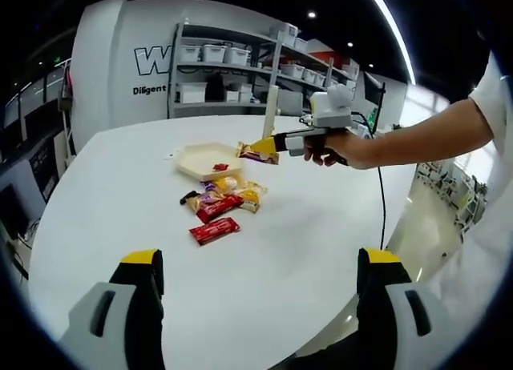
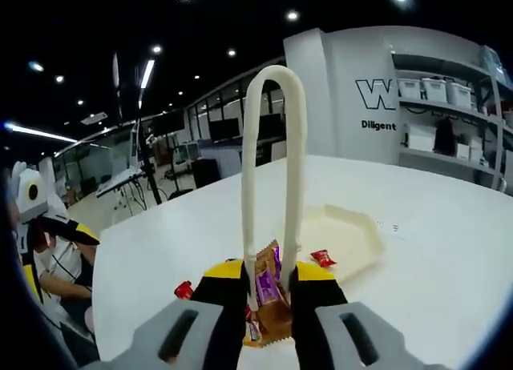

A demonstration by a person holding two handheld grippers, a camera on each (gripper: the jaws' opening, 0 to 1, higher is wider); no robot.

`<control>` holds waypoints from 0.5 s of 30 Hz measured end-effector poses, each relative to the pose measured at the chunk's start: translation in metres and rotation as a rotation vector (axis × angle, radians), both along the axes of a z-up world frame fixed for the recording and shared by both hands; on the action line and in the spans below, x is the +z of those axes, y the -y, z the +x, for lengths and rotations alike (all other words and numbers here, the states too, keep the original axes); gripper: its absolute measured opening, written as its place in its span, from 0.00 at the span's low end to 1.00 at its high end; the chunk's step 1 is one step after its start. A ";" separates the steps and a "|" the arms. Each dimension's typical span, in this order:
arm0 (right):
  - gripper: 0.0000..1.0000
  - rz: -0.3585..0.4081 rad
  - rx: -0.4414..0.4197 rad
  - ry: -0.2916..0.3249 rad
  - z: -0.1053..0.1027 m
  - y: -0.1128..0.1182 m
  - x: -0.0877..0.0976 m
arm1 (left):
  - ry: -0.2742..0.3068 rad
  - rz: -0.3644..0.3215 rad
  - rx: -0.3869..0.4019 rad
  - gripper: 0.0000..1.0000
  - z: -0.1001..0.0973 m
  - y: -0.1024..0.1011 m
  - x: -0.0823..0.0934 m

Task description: Place the target food into the container with the food tongs after gripping and lifting it, then release it inside without dropping or visibly crushing the food.

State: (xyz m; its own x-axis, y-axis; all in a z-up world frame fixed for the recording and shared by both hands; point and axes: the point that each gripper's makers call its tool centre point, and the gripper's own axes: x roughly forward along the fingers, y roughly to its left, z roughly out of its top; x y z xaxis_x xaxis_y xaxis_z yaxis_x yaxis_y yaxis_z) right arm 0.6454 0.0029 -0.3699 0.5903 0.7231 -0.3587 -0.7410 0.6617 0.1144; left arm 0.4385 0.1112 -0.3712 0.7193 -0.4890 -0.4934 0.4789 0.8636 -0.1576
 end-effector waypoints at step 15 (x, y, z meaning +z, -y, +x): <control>0.14 0.004 -0.071 -0.007 0.041 0.007 0.014 | -0.003 -0.007 0.001 0.99 0.002 0.000 -0.003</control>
State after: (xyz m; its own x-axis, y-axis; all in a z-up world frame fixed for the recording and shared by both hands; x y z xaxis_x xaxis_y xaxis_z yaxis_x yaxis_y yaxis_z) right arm 0.6867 -0.0043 -0.3561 0.6378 0.6807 -0.3603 -0.6912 0.7123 0.1223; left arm 0.4403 0.1113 -0.3740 0.7183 -0.4915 -0.4925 0.4775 0.8630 -0.1648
